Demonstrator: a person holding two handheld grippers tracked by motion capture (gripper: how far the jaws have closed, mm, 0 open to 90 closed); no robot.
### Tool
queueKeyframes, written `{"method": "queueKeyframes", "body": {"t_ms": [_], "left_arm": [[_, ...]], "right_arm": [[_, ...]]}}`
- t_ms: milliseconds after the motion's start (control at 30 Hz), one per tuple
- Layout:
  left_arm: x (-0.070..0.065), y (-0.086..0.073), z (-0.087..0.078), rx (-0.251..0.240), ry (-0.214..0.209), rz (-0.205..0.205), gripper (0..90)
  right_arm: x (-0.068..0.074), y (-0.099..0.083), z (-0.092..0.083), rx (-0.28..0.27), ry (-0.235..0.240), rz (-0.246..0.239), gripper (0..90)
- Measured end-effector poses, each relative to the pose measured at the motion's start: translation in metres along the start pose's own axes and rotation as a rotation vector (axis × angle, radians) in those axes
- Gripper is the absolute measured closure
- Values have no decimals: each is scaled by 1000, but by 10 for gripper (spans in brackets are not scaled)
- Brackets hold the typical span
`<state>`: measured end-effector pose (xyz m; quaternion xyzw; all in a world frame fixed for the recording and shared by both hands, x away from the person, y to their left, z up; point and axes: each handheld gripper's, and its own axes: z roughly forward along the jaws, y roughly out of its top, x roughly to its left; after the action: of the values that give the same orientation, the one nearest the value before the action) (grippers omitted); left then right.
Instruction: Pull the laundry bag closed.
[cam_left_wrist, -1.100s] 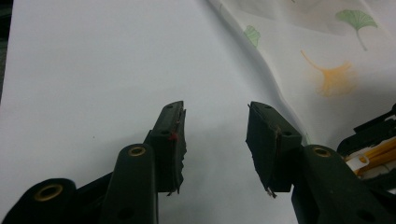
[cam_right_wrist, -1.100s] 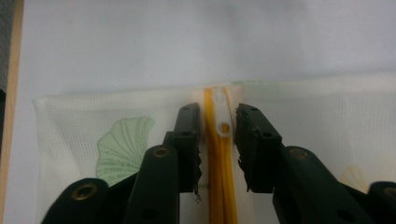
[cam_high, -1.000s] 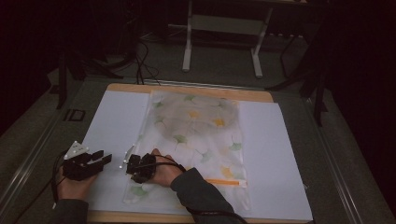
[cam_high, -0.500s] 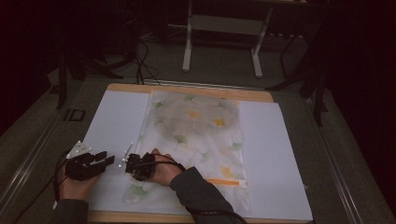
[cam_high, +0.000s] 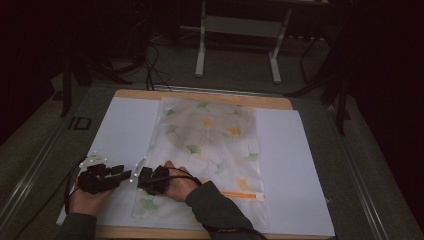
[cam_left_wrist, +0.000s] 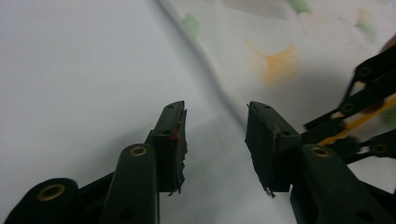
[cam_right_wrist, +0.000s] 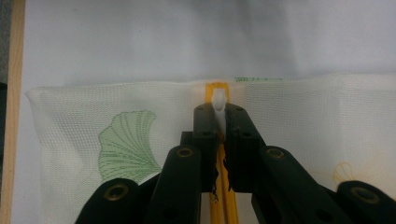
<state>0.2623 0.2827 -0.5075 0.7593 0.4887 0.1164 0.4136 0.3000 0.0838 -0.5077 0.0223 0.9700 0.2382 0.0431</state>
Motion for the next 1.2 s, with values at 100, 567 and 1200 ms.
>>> {"method": "queueKeyframes", "body": {"t_ms": [100,567,1200], "left_arm": [[-2,2,0,-1,-26,-13,580],[-2,1,10,46,-88,-52,597],[2,2,20,77,-231,-173,607]], "right_arm": [[1,-1,-2,-14,-6,0,842],[3,-5,-6,-43,-20,-5,843],[8,-4,-13,-68,-47,-33,842]]}}
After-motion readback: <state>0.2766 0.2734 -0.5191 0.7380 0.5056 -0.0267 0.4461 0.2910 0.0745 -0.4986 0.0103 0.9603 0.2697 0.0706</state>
